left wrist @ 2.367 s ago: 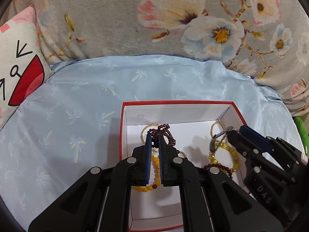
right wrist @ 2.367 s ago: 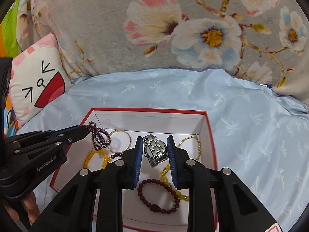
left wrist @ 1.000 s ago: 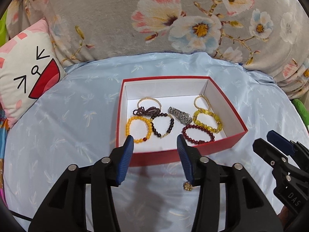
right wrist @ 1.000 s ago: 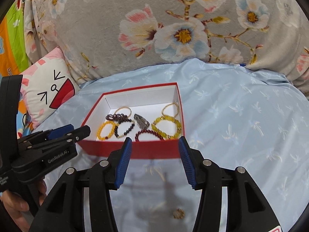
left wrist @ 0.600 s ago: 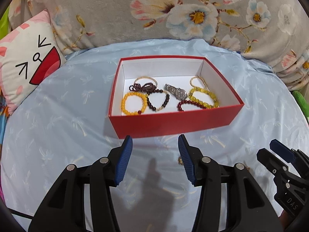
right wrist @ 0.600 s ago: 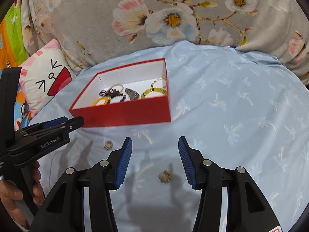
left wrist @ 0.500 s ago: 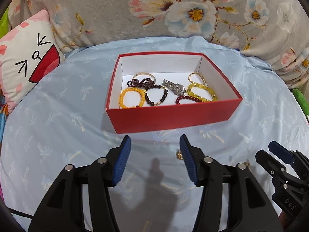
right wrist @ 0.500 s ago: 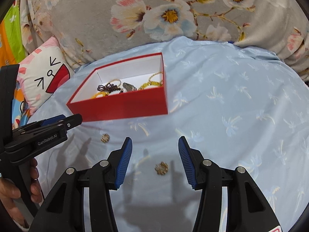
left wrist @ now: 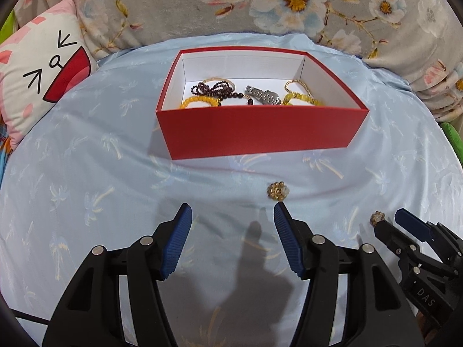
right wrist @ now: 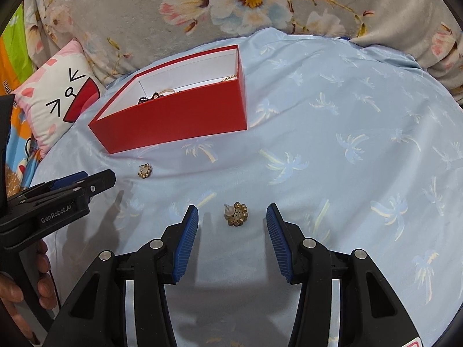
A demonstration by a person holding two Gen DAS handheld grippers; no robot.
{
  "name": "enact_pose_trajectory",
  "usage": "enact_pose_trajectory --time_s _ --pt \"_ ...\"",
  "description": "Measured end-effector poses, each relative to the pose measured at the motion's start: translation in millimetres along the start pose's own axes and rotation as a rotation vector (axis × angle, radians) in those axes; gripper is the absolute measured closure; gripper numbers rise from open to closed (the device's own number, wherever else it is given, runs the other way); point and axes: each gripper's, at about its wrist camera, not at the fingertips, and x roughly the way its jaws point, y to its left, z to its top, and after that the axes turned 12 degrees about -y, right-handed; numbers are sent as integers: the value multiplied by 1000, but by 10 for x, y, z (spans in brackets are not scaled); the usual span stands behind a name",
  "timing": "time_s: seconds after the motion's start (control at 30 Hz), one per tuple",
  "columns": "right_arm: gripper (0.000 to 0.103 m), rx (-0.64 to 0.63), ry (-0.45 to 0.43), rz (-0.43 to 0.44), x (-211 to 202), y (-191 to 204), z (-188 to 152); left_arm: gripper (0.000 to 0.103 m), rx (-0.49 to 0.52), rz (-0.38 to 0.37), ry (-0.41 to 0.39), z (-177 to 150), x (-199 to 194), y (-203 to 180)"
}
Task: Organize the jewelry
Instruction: 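Grasp one gold flower earring with the right tool while the left tool grasps the other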
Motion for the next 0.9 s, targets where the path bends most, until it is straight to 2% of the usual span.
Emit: enact_pose_trajectory --time_s 0.1,0.23,0.43,0.67,0.9 --pt "65 9 9 4 30 -17 -17 47 -1 0 5 -29 4 0" --pt "68 14 14 8 57 -18 -35 47 4 -4 7 -37 4 -22" --pt "87 11 21 4 107 -10 -41 47 1 -18 7 -19 36 -69" --pt "96 20 12 10 89 -29 -39 47 3 -40 18 35 168 -174" --pt "96 21 12 13 71 -36 -30 48 16 -37 31 61 368 -277"
